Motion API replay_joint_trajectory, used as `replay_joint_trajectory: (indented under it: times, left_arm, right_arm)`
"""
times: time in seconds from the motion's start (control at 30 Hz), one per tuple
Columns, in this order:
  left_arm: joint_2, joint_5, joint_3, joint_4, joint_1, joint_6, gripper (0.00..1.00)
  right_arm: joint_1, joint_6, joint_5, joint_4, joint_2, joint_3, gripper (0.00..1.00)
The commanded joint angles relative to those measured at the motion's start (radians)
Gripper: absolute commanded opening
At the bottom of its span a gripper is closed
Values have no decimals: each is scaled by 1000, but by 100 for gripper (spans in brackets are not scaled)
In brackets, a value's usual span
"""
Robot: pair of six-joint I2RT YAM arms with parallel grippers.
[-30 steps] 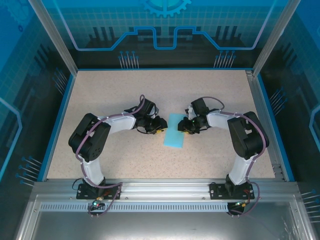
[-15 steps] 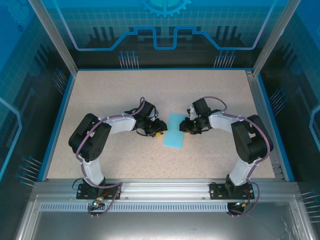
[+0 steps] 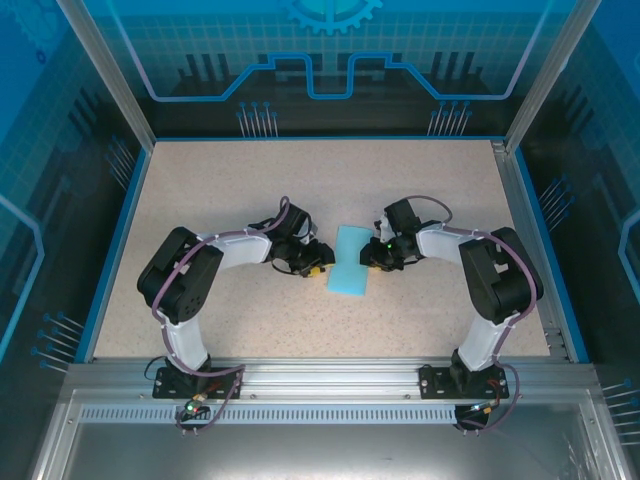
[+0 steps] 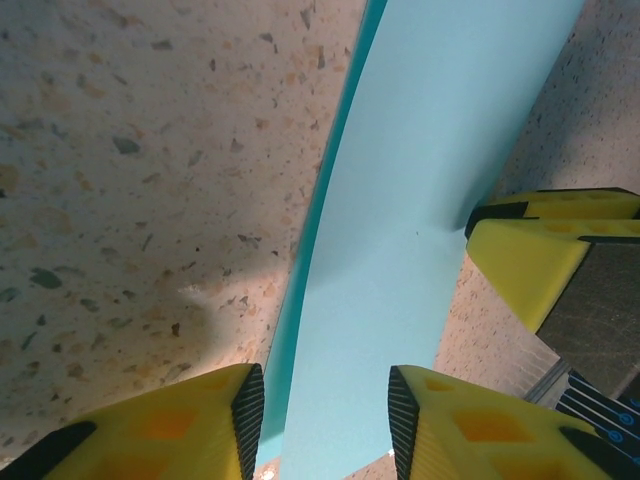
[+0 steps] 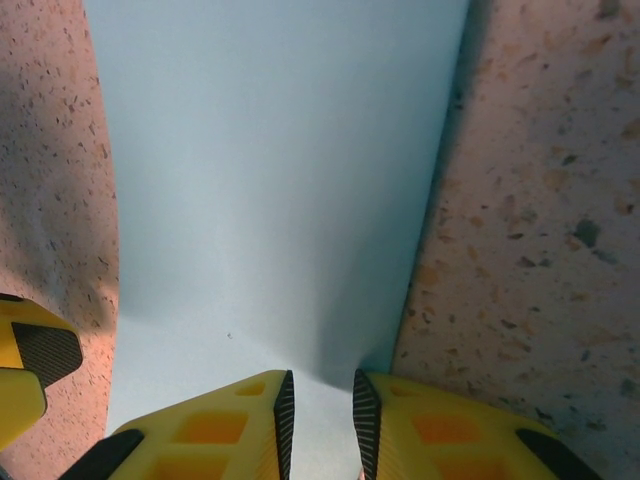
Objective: Fold a paper plane with a square sheet of paper (pick it up from the middle)
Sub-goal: Fold the triangle a second time at the center of the table.
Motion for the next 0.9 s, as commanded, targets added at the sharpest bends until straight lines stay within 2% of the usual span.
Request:
replay_joint_trajectory:
  times: [0.0,0.43,0.57,0.87]
  left_arm:
    - [-19,52,-23,-7,-9,2,43]
    - [-17,59,-70,-2,-41,-17,43]
    - [2,99,-78,66,-45,-42,42]
    - [21,119,-61,121,-46,-82,31]
  right_arm:
    - [8,-15,40,-39,35,-39,27]
    - [7,-16,40,-14,55,-69,27]
    - [6,-11,33,-2,66,-74,26]
    - [3,5,13,7,81,-69,26]
